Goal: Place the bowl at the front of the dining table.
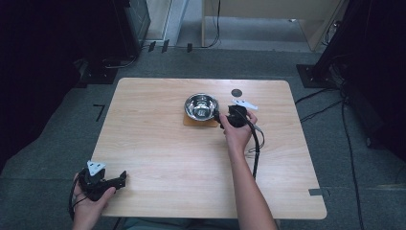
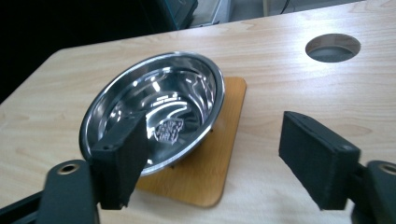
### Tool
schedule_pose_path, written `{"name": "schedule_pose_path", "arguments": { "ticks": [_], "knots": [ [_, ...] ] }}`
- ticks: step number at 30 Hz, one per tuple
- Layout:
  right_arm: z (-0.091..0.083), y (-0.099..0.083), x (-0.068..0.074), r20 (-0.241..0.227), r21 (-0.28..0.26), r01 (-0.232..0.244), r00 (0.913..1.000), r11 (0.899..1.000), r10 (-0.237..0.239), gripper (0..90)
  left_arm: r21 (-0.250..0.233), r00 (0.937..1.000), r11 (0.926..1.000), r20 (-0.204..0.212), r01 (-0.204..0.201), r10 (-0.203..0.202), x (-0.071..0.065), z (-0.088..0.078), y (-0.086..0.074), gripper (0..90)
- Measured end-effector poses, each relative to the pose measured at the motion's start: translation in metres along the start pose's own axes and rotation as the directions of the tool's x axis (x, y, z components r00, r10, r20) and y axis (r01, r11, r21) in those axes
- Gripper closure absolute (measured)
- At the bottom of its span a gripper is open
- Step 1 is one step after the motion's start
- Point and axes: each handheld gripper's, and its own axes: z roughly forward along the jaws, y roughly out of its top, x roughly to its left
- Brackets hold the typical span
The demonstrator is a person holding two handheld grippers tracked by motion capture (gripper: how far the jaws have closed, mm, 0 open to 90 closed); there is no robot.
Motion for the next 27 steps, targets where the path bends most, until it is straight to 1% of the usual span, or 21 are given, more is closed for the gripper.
{"name": "schedule_pose_path", "arguments": {
  "ticks": [3, 4, 5, 8, 12, 27],
  "knots": [
    [-0.007, -0.003, -0.001, -0.007, 0.005, 0.019, 0.9998, 1.000, -0.019, 21.6, 0.000, 1.0000, 1.0000, 0.000, 0.000, 0.000, 0.000, 0.000, 0.000, 0.0],
    [-0.007, -0.003, -0.001, -0.007, 0.005, 0.019, 0.9998, 1.000, -0.019, 21.6, 0.000, 1.0000, 1.0000, 0.000, 0.000, 0.000, 0.000, 0.000, 0.000, 0.0],
    [-0.012, -0.005, -0.002, 0.003, 0.008, 0.023, 0.9997, 1.000, -0.023, 21.7, 0.000, 1.0000, 1.0000, 0.000, 0.000, 0.000, 0.000, 0.000, 0.000, 0.0],
    [-0.016, -0.008, -0.003, -0.001, 0.010, 0.023, 0.9997, 1.000, -0.023, 21.5, 0.000, 1.0000, 1.0000, 0.000, 0.000, 0.000, 0.000, 0.000, 0.000, 0.0],
    [-0.020, -0.011, -0.003, 0.009, 0.027, 0.033, 0.9994, 0.999, -0.033, 20.6, 0.001, 1.0000, 1.0000, 0.000, 0.000, 0.000, 0.000, 0.000, 0.000, 0.0],
    [-0.042, -0.019, -0.002, 0.029, 0.018, 0.064, 0.9975, 0.998, -0.064, 19.1, 0.001, 1.0000, 1.0000, 0.000, 0.000, 0.000, 0.000, 0.000, 0.000, 0.0]
  ]
}}
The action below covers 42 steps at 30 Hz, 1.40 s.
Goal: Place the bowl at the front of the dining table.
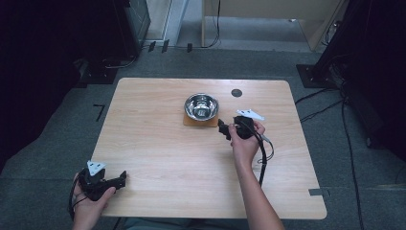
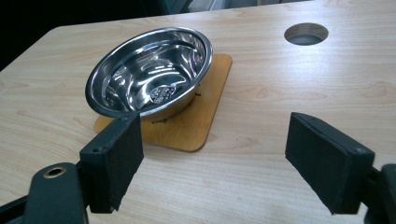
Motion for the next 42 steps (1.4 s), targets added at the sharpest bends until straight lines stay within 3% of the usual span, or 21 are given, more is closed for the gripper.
{"name": "schedule_pose_path", "arguments": {
  "ticks": [12, 28, 42],
  "knots": [
    [-0.022, -0.009, -0.006, 0.007, -0.003, 0.019, 0.9998, 1.000, -0.019, 18.7, 0.000, 1.0000, 1.0000, 0.000, 0.000, 0.000, 0.000, 0.000, 0.000, 0.0],
    [-0.048, -0.022, -0.018, 0.048, 0.009, 0.054, 0.9974, 0.999, -0.054, 18.5, 0.000, 1.0000, 1.0000, 0.000, 0.000, 0.000, 0.000, 0.000, 0.000, 0.0],
    [-0.063, -0.035, -0.028, 0.068, 0.012, 0.045, 0.9966, 0.999, -0.046, 18.6, 0.000, 1.0000, 1.0000, -0.005, 0.004, -0.004, -0.001, 0.000, 0.000, 0.0]
  ]
}}
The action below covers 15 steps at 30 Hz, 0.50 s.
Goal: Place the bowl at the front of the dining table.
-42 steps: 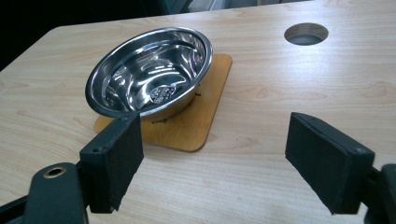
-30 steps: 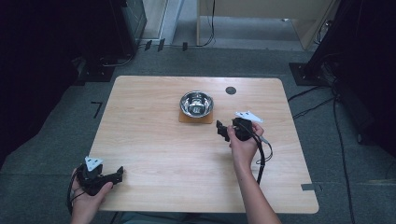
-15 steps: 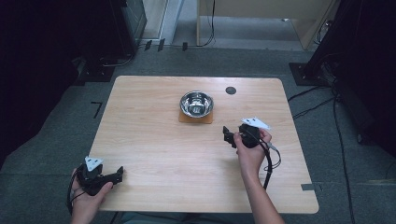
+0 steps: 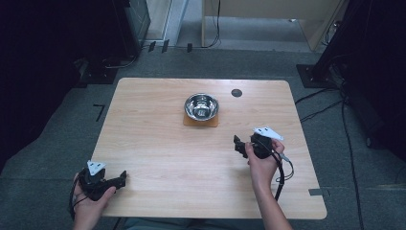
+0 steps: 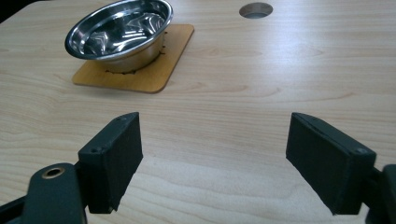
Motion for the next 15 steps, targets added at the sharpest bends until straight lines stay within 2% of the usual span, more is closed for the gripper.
{"name": "schedule_pose_path", "arguments": {
  "ticks": [15],
  "knots": [
    [-0.011, -0.014, -0.014, 0.025, 0.010, -0.009, 0.9996, 1.000, 0.009, 18.6, 0.000, 1.0000, 1.0000, -0.001, 0.002, -0.002, 0.000, 0.000, 0.000, 0.0]
  ]
}}
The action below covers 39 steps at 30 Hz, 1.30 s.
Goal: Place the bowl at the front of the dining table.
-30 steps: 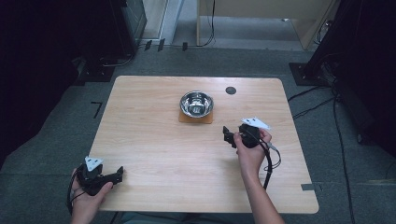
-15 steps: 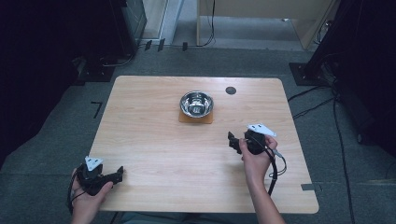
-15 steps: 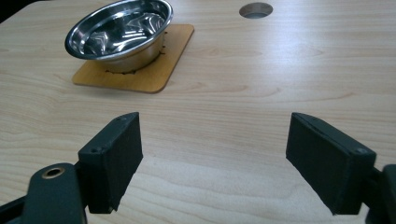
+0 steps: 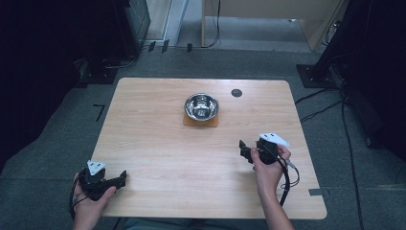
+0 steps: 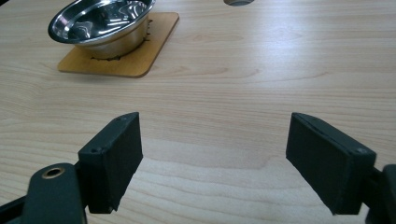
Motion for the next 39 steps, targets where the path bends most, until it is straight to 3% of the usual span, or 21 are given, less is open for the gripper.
{"name": "schedule_pose_path", "arguments": {
  "ticks": [19, 39],
  "knots": [
    [-0.023, -0.022, -0.029, 0.035, 0.019, -0.022, 0.9992, 1.000, 0.021, 18.5, 0.000, 1.0000, 1.0000, -0.001, 0.002, -0.002, 0.000, 0.000, 0.000, 0.0],
    [-0.043, -0.063, -0.063, 0.084, 0.069, -0.066, 0.9946, 0.995, 0.060, 18.5, 0.000, 1.0000, 1.0000, -0.003, 0.003, -0.003, 0.000, 0.000, 0.000, 0.0]
  ]
}}
